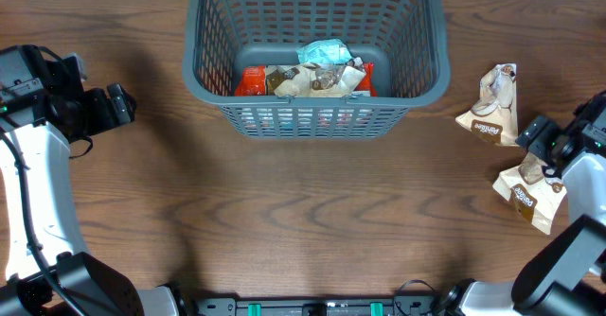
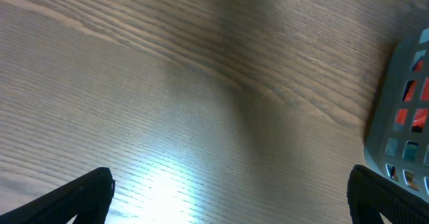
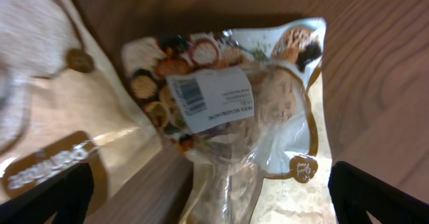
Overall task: Pack container
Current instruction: 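Move the right gripper back to the remaining Pantree bags and grasp one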
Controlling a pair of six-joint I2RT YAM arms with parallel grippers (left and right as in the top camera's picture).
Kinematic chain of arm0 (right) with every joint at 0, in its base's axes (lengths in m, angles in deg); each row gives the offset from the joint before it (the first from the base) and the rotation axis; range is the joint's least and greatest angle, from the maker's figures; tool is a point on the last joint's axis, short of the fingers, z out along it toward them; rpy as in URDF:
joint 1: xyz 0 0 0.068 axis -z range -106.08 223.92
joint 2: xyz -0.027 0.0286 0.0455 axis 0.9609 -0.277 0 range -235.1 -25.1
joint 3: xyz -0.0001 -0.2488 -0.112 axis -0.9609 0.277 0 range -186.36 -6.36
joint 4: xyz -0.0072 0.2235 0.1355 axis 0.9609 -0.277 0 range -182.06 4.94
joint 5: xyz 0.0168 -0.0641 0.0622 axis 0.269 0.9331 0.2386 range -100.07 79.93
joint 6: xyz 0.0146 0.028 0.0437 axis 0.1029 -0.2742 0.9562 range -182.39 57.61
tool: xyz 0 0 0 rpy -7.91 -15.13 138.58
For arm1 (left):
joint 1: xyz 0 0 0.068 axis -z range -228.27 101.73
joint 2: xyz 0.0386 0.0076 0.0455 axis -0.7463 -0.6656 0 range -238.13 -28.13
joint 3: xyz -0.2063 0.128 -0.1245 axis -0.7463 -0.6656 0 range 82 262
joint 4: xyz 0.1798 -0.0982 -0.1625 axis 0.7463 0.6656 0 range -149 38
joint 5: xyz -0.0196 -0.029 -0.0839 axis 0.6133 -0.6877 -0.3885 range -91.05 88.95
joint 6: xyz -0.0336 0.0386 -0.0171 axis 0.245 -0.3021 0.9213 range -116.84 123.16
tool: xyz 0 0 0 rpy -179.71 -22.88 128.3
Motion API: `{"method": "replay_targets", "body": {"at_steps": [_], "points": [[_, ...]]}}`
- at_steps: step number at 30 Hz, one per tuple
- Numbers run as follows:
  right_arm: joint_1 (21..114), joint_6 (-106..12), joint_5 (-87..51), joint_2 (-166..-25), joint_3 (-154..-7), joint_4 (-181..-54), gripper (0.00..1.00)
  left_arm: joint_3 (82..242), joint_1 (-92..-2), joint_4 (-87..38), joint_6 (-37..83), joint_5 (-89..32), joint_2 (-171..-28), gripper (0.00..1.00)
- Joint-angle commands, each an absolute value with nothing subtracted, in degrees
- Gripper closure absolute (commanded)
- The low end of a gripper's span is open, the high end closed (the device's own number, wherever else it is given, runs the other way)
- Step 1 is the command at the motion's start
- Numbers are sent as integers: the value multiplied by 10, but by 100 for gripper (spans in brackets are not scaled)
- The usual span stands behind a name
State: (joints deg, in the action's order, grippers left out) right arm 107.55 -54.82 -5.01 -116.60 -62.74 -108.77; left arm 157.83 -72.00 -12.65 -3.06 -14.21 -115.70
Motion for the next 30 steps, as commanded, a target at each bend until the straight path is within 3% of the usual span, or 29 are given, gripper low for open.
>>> {"method": "replay_targets", "body": {"at_steps": [1,14,20,22,25,26,27,30], "points": [[1080,-558,-60,-1200,-618,-1076,1,1578,-719,-124,-38,-144,-1154,1],[1080,-559,-72,-1310,-618,-1010,1,1578,-719,-115,-38,-144,-1154,1],[1081,-567,-89,-1331,-618,-992,10,1578,-719,-115,-38,-144,-1154,1],[1081,-568,-89,-1336,-618,-990,25,1578,-719,-115,-38,-144,-1154,1],[1081,-569,-91,-1341,-618,-990,60,1578,-719,-115,-38,-144,-1154,1],[1081,-569,-91,-1341,-618,-990,84,1578,-719,-115,-38,-144,-1154,1],[1081,-569,-91,-1341,-618,-990,99,1578,-719,-115,-38,-144,-1154,1],[1081,-569,-91,-1341,-618,-990,99,1578,-719,-115,-38,-144,-1154,1]]}}
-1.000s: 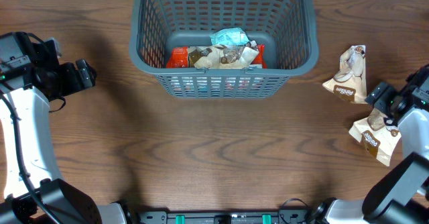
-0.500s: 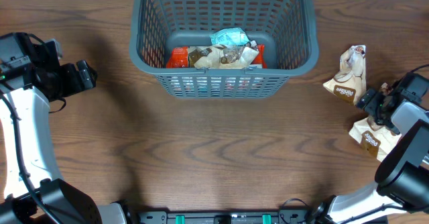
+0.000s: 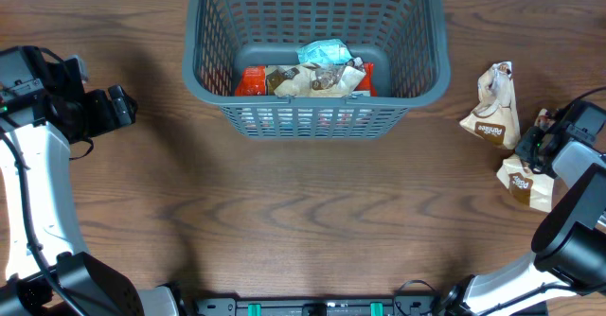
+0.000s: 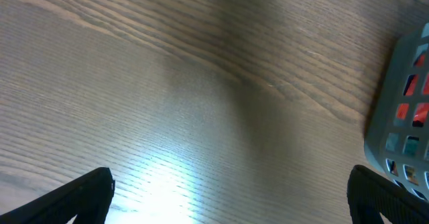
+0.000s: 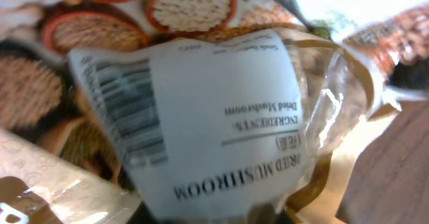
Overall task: Pack container
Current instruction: 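Move the right gripper back to the remaining Pantree bags and grasp one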
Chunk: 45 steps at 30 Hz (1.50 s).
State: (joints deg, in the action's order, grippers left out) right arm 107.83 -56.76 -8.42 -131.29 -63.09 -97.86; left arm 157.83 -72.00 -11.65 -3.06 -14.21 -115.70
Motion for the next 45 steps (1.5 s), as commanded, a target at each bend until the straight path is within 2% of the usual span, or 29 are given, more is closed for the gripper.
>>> {"method": "replay_targets", "body": {"at_steps": [1,12,34,40,45], "points": [[1081,-569,-91,-1341,-618,-990,99,1578,-719,-115,-38,-144,-1154,1],[1081,-586,-124,-1322,-618,-1011,99,1578,-719,-115,-38,-143,-1154,1],[1069,-617,-132,-1058,-635,-1000,99,1578,-719,-115,-38,-143,-1154,1],[1016,-688,-240,-1013,-713,-1036,99,1578,-719,-112,-39,-143,-1154,2],[926,-784,-300,-1018,-878,-1164,99,1578,-719,-111,-39,-143,-1154,1]]}}
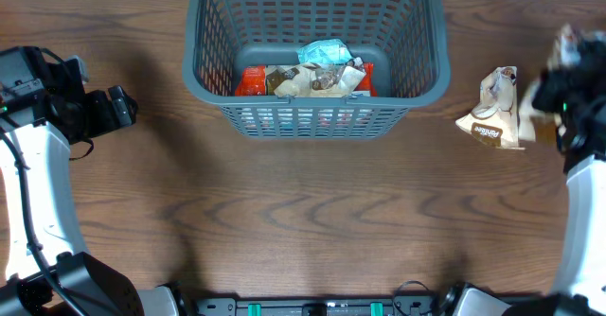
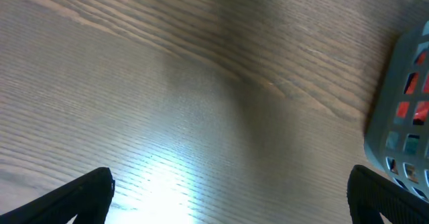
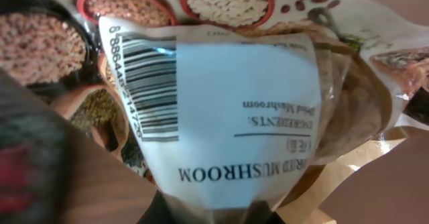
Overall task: Pack container
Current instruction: 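Move the right gripper back to the remaining Pantree bags and grasp one, then carry the grasped Pantree bag over the basket and release it inside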
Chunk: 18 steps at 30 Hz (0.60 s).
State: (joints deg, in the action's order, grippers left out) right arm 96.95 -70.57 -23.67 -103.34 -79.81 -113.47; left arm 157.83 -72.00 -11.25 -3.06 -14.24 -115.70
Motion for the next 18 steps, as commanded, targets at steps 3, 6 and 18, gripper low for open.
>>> {"method": "replay_targets", "body": {"at_steps": [3,6,18], "points": [[868,-833,-300,-1038,-981,-1238,99,1578,-719,-111,-41,-143,-1154,1],[812,-860,-305,-1073,-1086,-1297,99,1578,-719,-111,-43,-143,-1154,2],[653,-1139,-383,-1244,-1370,-1577,99,1578,-719,-99,-47,-143,-1154,2]]}}
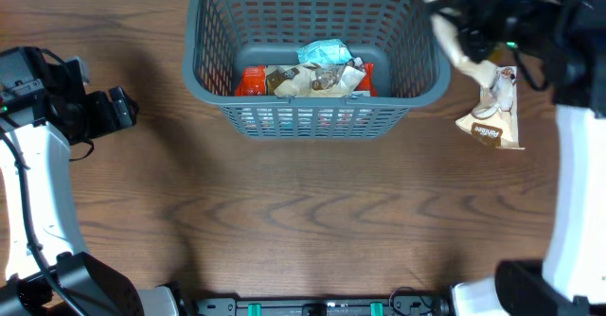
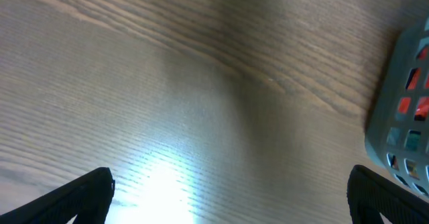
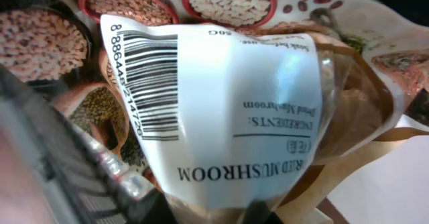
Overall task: Pack container
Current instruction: 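Carry the grasped Pantree bag over the basket and release it inside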
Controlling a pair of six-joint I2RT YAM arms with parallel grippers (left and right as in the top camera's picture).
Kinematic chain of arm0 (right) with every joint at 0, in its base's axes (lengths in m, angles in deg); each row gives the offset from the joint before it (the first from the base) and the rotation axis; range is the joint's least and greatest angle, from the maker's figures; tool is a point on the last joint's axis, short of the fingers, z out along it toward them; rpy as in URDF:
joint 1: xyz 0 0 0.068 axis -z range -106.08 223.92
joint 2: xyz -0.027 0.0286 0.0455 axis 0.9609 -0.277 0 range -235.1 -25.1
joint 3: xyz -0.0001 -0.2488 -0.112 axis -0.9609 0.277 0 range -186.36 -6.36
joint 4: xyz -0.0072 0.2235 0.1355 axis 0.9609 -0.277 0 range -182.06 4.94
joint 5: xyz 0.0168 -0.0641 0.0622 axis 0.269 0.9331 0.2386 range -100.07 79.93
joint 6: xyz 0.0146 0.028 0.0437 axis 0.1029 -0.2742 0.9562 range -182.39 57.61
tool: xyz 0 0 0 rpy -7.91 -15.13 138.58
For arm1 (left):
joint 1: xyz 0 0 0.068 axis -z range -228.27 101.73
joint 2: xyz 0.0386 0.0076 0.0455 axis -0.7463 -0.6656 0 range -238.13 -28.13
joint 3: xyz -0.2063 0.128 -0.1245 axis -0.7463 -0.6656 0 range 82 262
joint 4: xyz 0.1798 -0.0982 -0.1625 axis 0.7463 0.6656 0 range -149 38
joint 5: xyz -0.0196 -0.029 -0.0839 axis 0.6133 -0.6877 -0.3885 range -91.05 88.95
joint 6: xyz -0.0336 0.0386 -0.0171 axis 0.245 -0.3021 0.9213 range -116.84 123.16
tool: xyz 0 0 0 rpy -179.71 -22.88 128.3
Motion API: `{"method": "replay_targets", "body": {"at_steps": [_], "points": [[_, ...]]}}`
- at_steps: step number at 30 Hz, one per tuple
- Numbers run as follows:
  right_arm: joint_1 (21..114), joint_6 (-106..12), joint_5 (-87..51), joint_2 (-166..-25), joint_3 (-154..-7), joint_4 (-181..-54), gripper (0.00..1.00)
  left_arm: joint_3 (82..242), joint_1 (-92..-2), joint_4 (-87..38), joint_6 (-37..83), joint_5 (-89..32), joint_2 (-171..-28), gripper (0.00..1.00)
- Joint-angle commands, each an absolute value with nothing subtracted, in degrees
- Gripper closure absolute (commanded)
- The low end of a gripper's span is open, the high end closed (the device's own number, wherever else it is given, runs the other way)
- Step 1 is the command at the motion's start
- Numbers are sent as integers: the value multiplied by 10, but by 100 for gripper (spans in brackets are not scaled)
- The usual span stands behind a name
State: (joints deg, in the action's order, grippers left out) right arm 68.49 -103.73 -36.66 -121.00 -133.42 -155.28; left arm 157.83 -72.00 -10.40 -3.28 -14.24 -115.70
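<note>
The grey mesh basket (image 1: pixel 317 108) stands at the table's far middle. It holds a red packet (image 1: pixel 251 79), a teal packet (image 1: pixel 324 51) and a brown pouch (image 1: pixel 312 79). My right gripper (image 1: pixel 471 23) is in the air over the basket's right rim, shut on a dried mushroom pouch (image 1: pixel 461 43). In the right wrist view the pouch (image 3: pixel 228 110) fills the frame above the gripper (image 3: pixel 208 210), with the basket rim (image 3: pixel 67 163) at the left. A second tan pouch (image 1: pixel 492 113) lies on the table right of the basket. My left gripper (image 1: pixel 118 108) is open left of the basket.
In the left wrist view the left gripper (image 2: pixel 231 197) hangs over bare wood, with nothing between its fingers and the basket's corner (image 2: pixel 402 110) at the right edge. The table's dark wood runs from the basket to the front edge.
My right gripper, holding the mushroom pouch, was raised at the table's far right. Now it is further left, over the basket's right rim. The left arm has not moved.
My right gripper was open over two pouches lying right of the basket. Then it was down on the nearer pouch. Later it held that pouch in the air at the far right, one pouch staying on the table. Now the pouch hangs at the basket's right rim.
</note>
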Motion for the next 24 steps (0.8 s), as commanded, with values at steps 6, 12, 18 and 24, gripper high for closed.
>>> {"method": "replay_targets", "body": {"at_steps": [6,12,18,24], "points": [[595,-1158,-341,-1324,-1385,-1588,99,1578,-719,-96,-47,-143,-1154,1],[564,-1156,-341,-1400,-1385,-1591,99,1578,-719,-96,-47,-143,-1154,2],[557,-1147,-345,-1479,-1385,-1607,99,1578,-719,-96,-47,-143,-1154,1],[557,-1147,-344,-1556,-1385,-1634,99,1578,-719,-95,-47,-143,-1154,1]]}}
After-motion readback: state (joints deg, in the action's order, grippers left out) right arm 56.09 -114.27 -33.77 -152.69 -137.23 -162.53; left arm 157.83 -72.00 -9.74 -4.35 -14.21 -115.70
